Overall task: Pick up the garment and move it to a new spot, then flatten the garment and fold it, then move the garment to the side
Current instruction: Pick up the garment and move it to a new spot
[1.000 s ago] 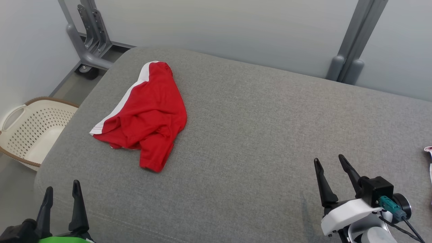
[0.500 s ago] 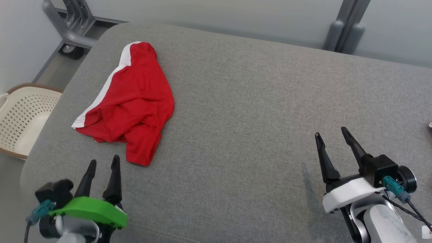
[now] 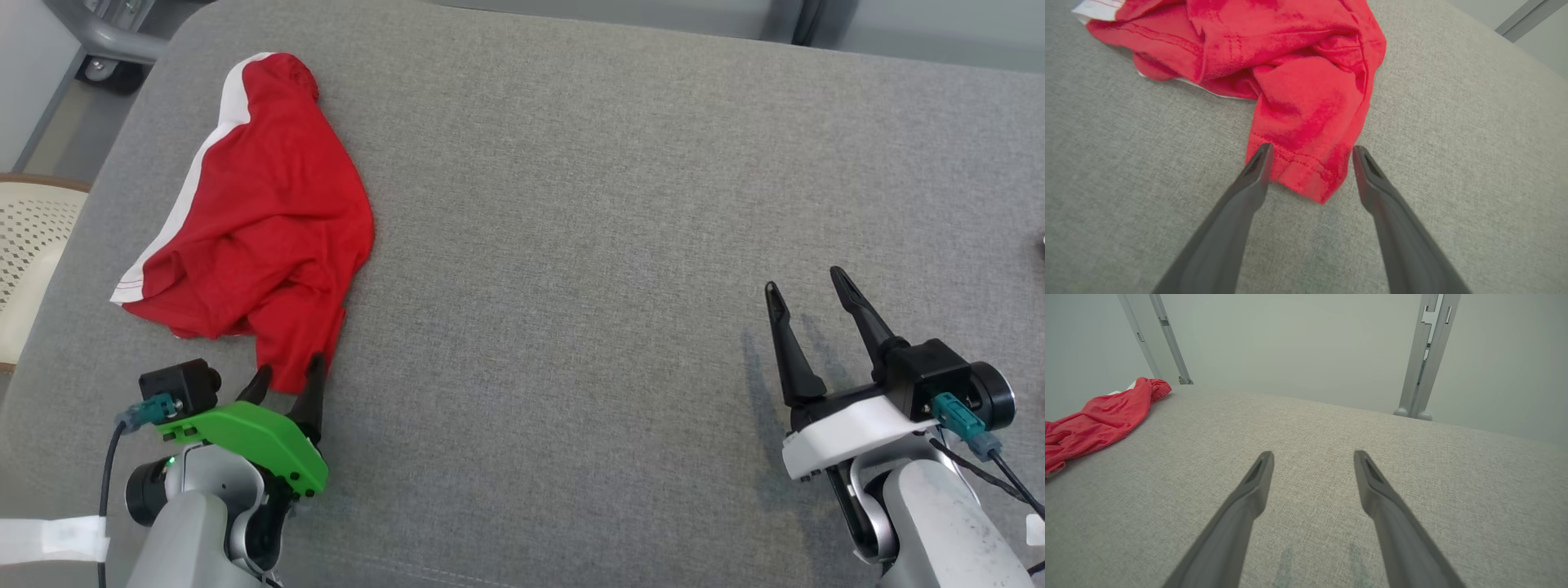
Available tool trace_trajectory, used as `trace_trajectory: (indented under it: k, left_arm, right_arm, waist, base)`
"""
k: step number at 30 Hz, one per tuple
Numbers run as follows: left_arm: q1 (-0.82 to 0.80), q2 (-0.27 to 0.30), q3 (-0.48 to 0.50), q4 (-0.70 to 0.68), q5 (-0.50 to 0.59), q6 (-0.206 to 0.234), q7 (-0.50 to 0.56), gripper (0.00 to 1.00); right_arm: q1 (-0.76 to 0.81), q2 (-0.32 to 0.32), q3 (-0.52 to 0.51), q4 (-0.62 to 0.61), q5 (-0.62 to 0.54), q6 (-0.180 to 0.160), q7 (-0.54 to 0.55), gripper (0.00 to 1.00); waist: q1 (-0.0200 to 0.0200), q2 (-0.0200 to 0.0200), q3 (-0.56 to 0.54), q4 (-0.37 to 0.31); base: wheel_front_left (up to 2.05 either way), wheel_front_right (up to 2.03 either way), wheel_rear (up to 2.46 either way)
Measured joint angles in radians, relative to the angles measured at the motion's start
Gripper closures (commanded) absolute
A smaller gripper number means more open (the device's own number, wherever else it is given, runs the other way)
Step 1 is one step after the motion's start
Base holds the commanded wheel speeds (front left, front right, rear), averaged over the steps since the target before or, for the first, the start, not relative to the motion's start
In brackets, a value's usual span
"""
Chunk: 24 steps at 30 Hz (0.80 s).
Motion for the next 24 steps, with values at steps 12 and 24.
trace_trajectory:
  k: [12,24]
  left_arm:
    - [-0.1,0.008,0.019,0.15,0.006,0.01,0.018,1.0]
    - [-0.252,-0.001,-0.158,0.023,0.001,-0.046,0.029,1.0]
  right_arm:
    - [-0.031,0.007,-0.003,0.006,0.0,0.007,0.0,0.0]
    - [-0.038,0.032,-0.009,0.005,0.002,0.007,0.0,0.0]
  waist:
    - [0.0001,0.0,0.032,-0.037]
    - [0.0,0.0,0.014,-0.068]
  base:
    - [0.0,0.0,0.0]
    - [0.0,0.0,0.0]
